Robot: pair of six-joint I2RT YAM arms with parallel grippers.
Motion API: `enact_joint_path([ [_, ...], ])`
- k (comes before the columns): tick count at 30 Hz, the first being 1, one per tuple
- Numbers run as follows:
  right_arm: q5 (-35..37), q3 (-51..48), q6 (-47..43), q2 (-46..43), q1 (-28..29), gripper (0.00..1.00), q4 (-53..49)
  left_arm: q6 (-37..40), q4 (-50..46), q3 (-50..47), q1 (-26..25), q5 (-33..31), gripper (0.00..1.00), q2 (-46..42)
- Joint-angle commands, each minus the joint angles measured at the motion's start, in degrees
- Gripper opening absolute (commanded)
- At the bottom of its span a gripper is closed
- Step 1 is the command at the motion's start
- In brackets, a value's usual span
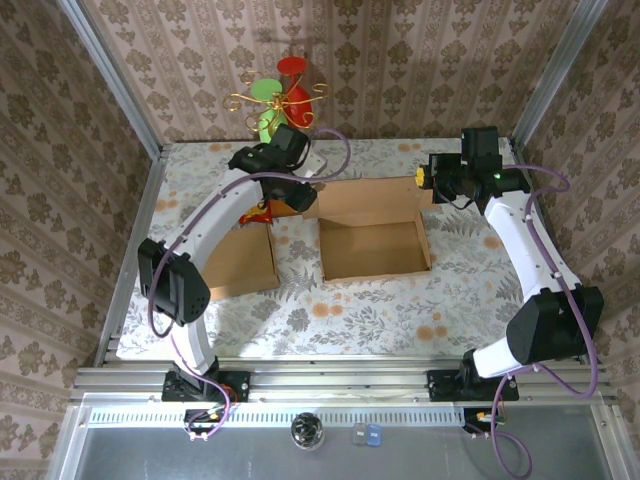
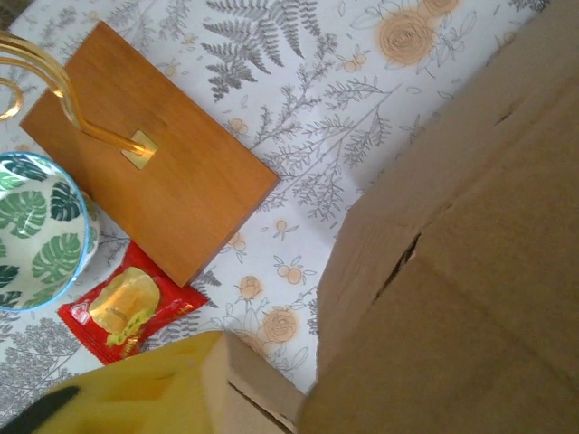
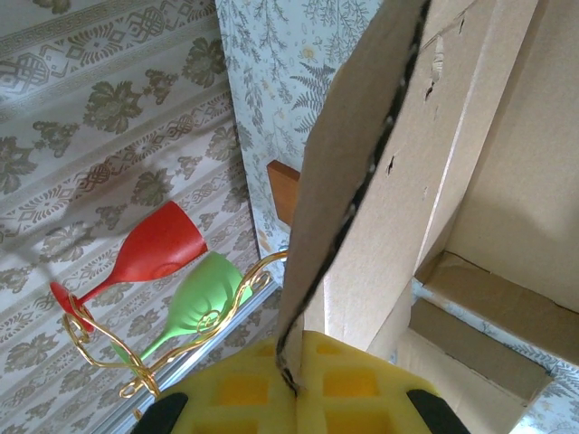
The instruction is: Fold the paper box
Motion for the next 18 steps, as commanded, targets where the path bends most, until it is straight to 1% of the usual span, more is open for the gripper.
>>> enact_joint_path([
  [1, -1.5, 1.1, -0.6, 0.5, -0.3, 0.00, -0.8, 0.2, -2.7, 1.8, 0.1, 1.6, 0.37, 0.8],
  [2, -1.6, 0.9, -0.6, 0.4, -0.3, 0.00, -0.8, 0.1, -2.7, 1.8, 0.1, 1.8, 0.33, 1.0],
  [6, -1.6, 0.9, -0.7, 0.4, -0.3, 0.00, -0.8, -0.4, -2.0, 1.9, 0.1, 2.6, 0.30, 1.4],
  [8, -1.6, 0.8, -0.7, 0.5, -0.3, 0.00, -0.8, -0.9, -1.9, 2.4, 0.1, 3.6, 0.27, 1.8],
  [12, -1.7, 0.7, -0.7, 0.5, -0.3, 0.00, -0.7, -1.6, -2.2, 3.1, 0.0, 4.9, 0.25, 2.6],
  [15, -1.8, 0.5, -0.8, 0.4, -0.3, 0.00, -0.5, -1.6, -2.3, 3.4, -0.4, 5.7, 0.21, 2.9],
  [18, -1.8, 0.2, -0.7, 0.5, -0.3, 0.00, -0.4, -1.8, -2.4, 3.5, -0.6, 5.8, 0.13, 3.0],
])
